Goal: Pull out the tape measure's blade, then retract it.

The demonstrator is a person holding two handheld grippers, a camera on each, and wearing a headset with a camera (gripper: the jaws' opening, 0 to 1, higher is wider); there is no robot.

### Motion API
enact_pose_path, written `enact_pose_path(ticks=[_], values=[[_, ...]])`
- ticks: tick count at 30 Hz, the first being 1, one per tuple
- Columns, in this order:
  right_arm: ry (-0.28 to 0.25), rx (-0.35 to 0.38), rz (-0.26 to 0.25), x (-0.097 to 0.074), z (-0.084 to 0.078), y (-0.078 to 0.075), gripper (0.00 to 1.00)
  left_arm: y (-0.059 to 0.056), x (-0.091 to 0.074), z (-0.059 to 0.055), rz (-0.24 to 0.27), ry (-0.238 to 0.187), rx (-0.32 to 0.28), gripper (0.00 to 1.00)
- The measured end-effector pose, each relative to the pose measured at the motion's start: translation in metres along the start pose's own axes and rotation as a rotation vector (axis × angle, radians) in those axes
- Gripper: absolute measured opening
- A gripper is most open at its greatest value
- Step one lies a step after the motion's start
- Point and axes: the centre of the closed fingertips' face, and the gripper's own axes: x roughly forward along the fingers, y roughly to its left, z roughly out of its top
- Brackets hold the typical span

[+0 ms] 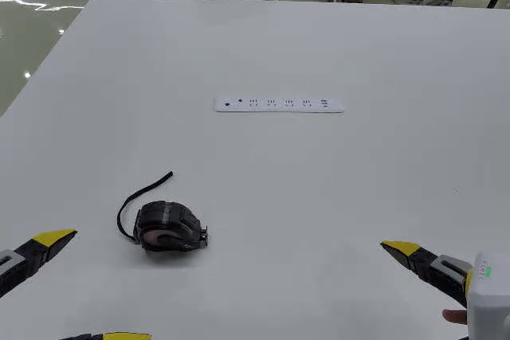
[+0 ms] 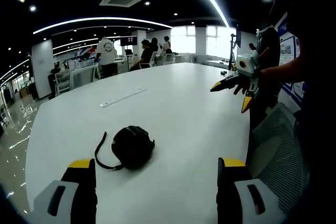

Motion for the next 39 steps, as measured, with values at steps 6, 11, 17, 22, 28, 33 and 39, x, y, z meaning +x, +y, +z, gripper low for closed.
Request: enact_pose_path(ticks=[6,11,17,22,28,33,39], values=[[0.005,-0.02,0.02,0.002,0.002,-0.002,0.91,0.003,0.002,0.001,-0.017,0.016,0.022,0.89],[0.008,-0.045,0.036,0.005,0.005,-0.005,0.87,0.007,0.005,0.0,-0.034,0.037,0.04,0.85],[0.016,-0.071,0.058,0.01,0.006,-0.008,0.84,0.013,0.01,-0.001,-0.05,0.059,0.057,0.81],[0.025,-0.093,0.078,0.014,0.009,-0.01,0.8,0.017,0.017,-0.002,-0.07,0.078,0.09,0.78],[0.024,-0.118,0.104,0.02,0.013,-0.012,0.76,0.022,0.025,-0.004,-0.094,0.1,0.112,0.73],[0.029,-0.143,0.126,0.027,0.015,-0.014,0.72,0.028,0.03,-0.007,-0.106,0.12,0.129,0.71],[0.036,-0.167,0.146,0.037,0.018,-0.018,0.7,0.034,0.039,-0.01,-0.125,0.143,0.155,0.66]])
